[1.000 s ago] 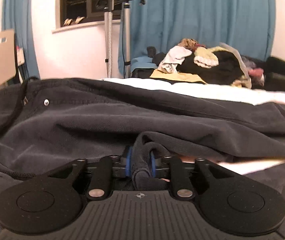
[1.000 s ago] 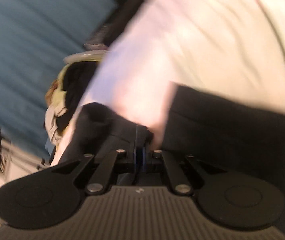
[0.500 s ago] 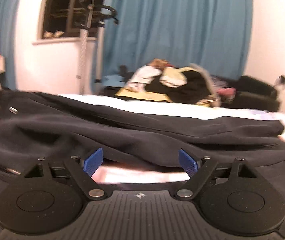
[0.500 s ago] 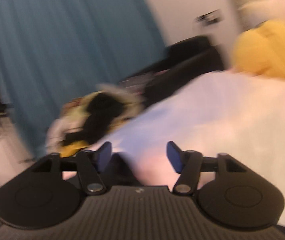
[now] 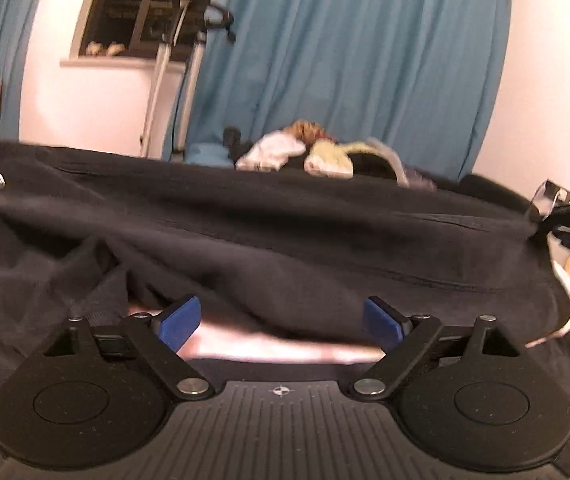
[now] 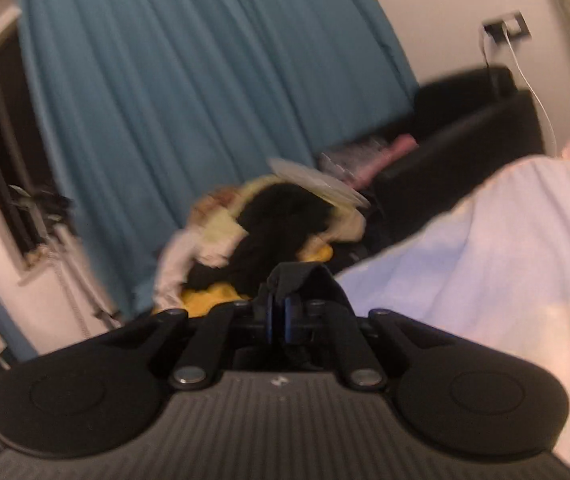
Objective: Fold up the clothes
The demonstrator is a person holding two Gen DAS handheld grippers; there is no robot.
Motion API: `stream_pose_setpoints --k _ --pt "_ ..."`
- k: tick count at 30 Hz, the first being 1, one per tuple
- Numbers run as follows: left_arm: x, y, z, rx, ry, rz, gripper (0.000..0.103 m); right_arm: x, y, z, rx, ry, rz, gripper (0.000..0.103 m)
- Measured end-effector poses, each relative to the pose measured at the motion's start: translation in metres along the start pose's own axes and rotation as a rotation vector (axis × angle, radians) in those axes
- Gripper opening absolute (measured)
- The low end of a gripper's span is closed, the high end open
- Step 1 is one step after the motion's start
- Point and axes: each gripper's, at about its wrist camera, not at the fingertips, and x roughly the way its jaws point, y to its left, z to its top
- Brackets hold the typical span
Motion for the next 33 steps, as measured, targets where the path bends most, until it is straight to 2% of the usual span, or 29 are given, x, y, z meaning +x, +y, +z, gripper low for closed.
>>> stream_pose_setpoints --k 2,4,7,10,12,14,16,18,21,24,28,33 --pt "-0.005 0.002 0.006 -0.021 -0.027 -0.005 0.094 0.037 -0.003 -0.004 -0.044 0.081 -0.091 0.007" --pt "-0.007 0.006 0.01 -0.049 -0.03 -0.008 0.095 0.059 -0.018 -0.024 -0.04 0.139 -0.141 0.009" --pt "-0.007 0.011 0.013 -0.083 -0.016 -0.001 0.096 0.076 -0.031 -0.05 -0.028 0.137 -0.152 0.014" --pt "-0.006 0.018 0.016 -0.115 -0.009 0.013 0.096 0.067 -0.031 -0.055 -0.018 0.1 -0.117 0.037" --pt "-0.004 0.022 0.018 -0.129 -0.006 0.023 0.096 0.059 -0.032 -0.044 0.014 0.102 -0.088 0.074" --pt "-0.003 0.025 0.019 -0.13 0.002 0.036 0.096 0.035 -0.028 -0.036 0.054 0.058 -0.073 0.081" --pt "-0.003 0.026 0.02 -0.099 0.018 0.061 0.096 0.002 -0.02 -0.031 0.078 0.041 -0.069 0.081" --pt "-0.004 0.02 0.02 -0.001 0.028 0.122 0.096 -0.027 -0.01 -0.033 0.113 0.054 -0.056 0.081" --pt "-0.003 0.016 0.018 0.164 0.037 0.199 0.095 -0.07 0.008 -0.045 0.192 0.114 -0.019 0.081" --pt "0.001 0.015 0.015 0.279 0.058 0.227 0.087 -0.104 0.023 -0.064 0.35 0.189 0.04 0.081" --pt "0.004 0.015 0.018 0.352 0.051 0.242 0.083 -0.134 0.032 -0.087 0.547 0.317 0.065 0.079" --pt "0.016 0.018 0.02 0.419 0.064 0.267 0.078 -0.15 0.014 -0.11 0.707 0.331 -0.006 0.079"
